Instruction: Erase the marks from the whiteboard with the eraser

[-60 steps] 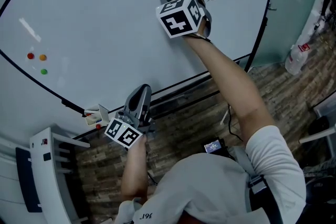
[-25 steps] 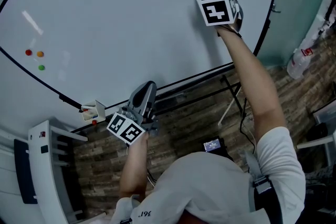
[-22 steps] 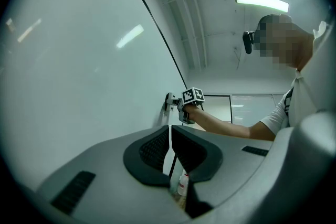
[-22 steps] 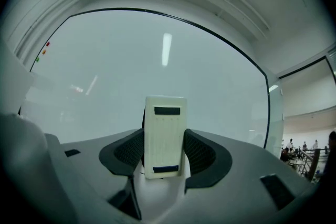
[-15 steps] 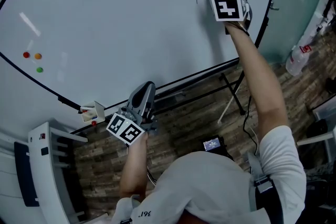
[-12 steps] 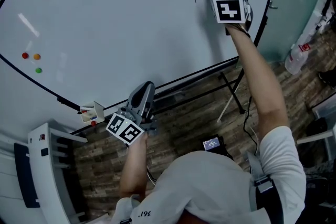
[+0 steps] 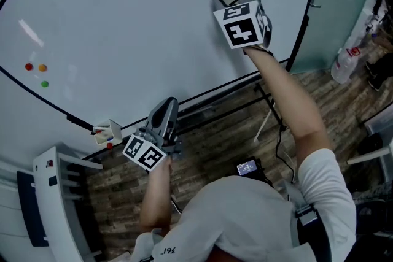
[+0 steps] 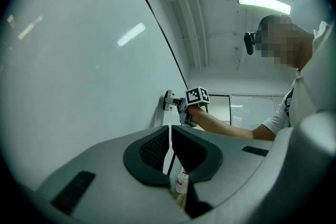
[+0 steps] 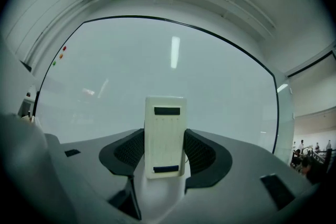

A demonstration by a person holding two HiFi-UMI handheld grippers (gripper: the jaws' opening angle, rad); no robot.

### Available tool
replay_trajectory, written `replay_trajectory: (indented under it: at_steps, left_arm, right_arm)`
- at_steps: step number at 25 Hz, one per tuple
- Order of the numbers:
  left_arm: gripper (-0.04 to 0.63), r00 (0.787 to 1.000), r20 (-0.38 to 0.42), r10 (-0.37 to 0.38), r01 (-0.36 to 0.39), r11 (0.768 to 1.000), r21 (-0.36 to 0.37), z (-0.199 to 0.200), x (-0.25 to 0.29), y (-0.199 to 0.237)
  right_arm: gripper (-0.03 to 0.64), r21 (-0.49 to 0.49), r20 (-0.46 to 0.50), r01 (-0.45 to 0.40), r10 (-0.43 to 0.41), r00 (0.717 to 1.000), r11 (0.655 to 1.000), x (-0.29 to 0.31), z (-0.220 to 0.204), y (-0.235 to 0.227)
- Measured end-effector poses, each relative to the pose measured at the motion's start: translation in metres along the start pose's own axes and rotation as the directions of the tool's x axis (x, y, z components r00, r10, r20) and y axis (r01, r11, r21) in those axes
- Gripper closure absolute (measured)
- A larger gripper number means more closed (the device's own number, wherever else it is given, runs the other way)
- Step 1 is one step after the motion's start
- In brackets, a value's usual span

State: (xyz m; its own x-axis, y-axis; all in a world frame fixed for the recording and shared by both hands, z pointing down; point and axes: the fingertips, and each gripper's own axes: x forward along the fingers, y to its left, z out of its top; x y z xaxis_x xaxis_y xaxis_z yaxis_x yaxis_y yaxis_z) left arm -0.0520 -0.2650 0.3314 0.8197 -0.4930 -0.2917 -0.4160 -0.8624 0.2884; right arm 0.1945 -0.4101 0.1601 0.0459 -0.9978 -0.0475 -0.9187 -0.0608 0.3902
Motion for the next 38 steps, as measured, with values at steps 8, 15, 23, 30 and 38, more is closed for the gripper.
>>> replay_trajectory:
  at_steps: [8, 15, 23, 30, 38]
  left_arm:
    - [0.586, 0.998, 0.005, 0.067, -0.067, 0.998, -0.002, 0.000, -0.023, 0.018]
    - [0.586, 0.994, 0.010, 0.105, -0.105, 0.994, -0.009, -0.002, -0.031, 0.028]
    - [0.586, 0.997, 0.004, 0.074, -0.074, 0.997, -0.009, -0.010, -0.002, 0.021]
    - [0.586, 0.999, -0.003, 0.034, -0.034, 0.999, -0.021, -0.022, 0.030, 0.013]
    - [0.586, 1.000, -0.012, -0.008, 0.008, 1.000, -0.027, -0.034, 0.063, -0.002]
  right_arm:
    - [0.362, -0.019, -0.003, -0.113, 0.113, 0.994, 0.993, 0.012, 0.001, 0.070]
    - [0.362, -0.048, 0.004, -0.110, 0.110, 0.994, 0.993, 0.020, 0.000, 0.088]
    - [0.362, -0.032, -0.006, -0.106, 0.106, 0.994, 0.994, 0.023, -0.006, 0.076]
    - [0.362, -0.042, -0.039, -0.084, 0.082, 0.996, 0.996, 0.026, -0.028, 0.041]
    - [0.362, -0.054, -0.061, -0.068, 0.065, 0.996, 0.996, 0.026, -0.046, 0.004]
